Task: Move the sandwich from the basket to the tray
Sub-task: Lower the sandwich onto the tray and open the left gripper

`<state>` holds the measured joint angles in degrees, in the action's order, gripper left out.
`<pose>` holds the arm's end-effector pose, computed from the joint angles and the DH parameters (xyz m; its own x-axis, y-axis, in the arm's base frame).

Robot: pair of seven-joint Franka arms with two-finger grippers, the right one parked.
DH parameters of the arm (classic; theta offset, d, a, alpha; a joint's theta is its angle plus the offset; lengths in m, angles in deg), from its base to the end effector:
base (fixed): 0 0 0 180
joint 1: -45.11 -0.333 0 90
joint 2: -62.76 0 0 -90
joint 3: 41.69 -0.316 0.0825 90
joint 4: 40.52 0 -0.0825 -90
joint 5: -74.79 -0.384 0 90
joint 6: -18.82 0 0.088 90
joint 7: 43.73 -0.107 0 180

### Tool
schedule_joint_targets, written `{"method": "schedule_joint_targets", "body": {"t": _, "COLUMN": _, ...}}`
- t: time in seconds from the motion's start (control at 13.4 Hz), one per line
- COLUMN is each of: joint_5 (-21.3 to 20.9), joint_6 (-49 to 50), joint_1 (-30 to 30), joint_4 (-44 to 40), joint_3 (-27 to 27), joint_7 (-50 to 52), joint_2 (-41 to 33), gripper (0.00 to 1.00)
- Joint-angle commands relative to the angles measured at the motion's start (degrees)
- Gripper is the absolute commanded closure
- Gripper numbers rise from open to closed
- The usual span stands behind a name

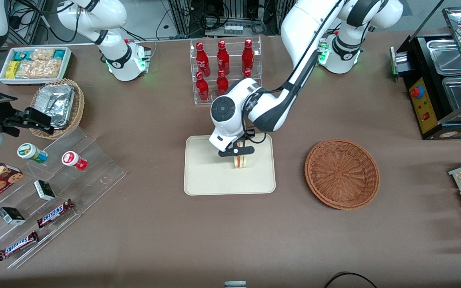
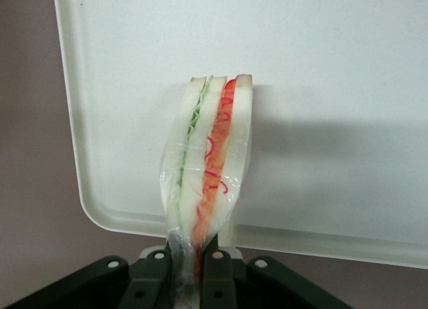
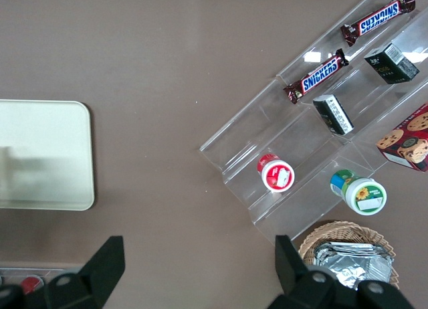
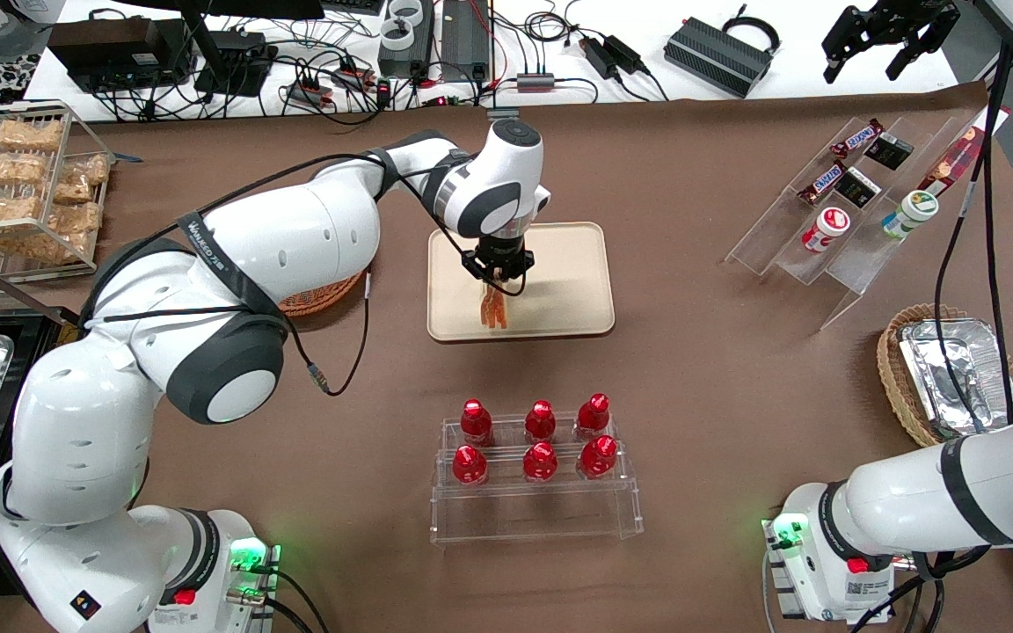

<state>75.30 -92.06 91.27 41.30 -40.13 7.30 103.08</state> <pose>0.4742 -0.5174 0.2642 0.9869 0.0755 -0.1423 0.0561 -0.9891 -0.1359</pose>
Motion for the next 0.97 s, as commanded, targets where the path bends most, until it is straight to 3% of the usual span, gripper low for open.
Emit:
{"method": "schedule_joint_targets", "body": {"t": 0.0, "joint_5": -0.6, "joint_6": 0.31, "joint_1": 1.56, "joint_4": -1.85, "joint_3": -0.86, "joint_7": 0.56, "joint_2": 1.78, "gripper": 1.0}}
{"method": "schedule_joint_targets", "body": {"t": 0.89, "joint_5": -1.66, "joint_6": -3.47, "joint_1": 1.21, "joint_4": -2.29, "joint_3": -1.3, "joint_7": 3.11, "joint_2": 3.98, "gripper": 1.0}}
